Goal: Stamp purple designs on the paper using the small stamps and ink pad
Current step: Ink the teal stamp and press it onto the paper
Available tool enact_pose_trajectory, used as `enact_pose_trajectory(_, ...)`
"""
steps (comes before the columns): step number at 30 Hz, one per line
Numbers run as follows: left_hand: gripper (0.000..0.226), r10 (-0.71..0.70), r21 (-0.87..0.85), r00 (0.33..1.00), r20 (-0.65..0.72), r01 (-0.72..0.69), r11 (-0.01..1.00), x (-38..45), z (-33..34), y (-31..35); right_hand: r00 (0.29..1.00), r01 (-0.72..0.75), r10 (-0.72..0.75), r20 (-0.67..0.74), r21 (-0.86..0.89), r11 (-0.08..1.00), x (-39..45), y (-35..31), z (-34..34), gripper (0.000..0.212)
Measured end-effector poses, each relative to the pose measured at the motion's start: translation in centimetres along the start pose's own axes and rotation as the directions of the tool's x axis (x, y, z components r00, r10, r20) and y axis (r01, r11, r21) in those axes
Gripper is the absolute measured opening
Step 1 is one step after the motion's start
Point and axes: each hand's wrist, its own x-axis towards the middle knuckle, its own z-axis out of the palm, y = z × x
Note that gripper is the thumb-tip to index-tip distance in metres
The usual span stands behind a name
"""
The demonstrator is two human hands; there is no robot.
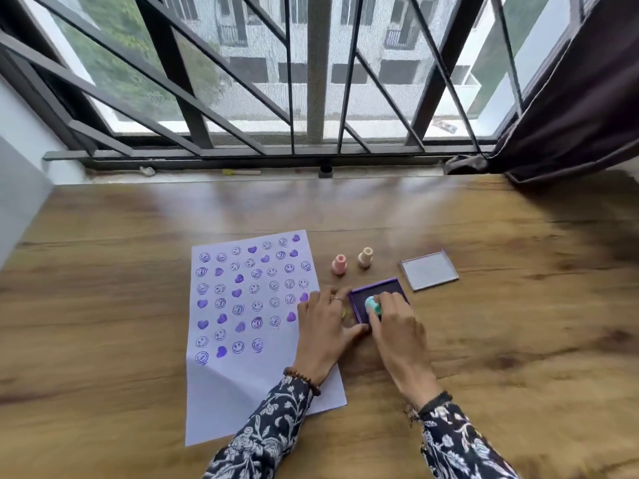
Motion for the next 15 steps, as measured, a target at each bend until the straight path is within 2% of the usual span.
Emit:
enact_pose_trajectory(3, 0.069, 0.009, 0.001, 1.000, -0.009, -0.009, 1.000, 0.0, 0.1, -0.1, 0.992, -0.030, 0.031, 0.122, -0.003, 1.000, 1.2, 0.5, 0.0, 0.010)
enact_pose_trajectory(6, 0.069, 0.010, 0.004, 1.000, -0.016, -0.010, 1.000, 0.0, 0.1, -0.1, 0.954, -0.087, 0.076, 0.289, 0.027, 0.996, 3.7, 0.9, -0.3, 0.015)
enact_pose_trajectory(9, 0.068, 0.010, 0.006, 1.000, -0.025, -0.009, 1.000, 0.1, 0.2, 0.0, 0.904, -0.062, 0.069, 0.421, -0.032, 0.998, 5.7, 0.8, -0.7, 0.015)
enact_pose_trajectory(15, 0.063, 0.017, 0.009, 1.000, -0.002, -0.017, 1.000, -0.2, -0.3, 0.5, 0.908, -0.048, 0.073, 0.413, -0.070, 0.996, 5.1, -0.1, -0.7, 0.011)
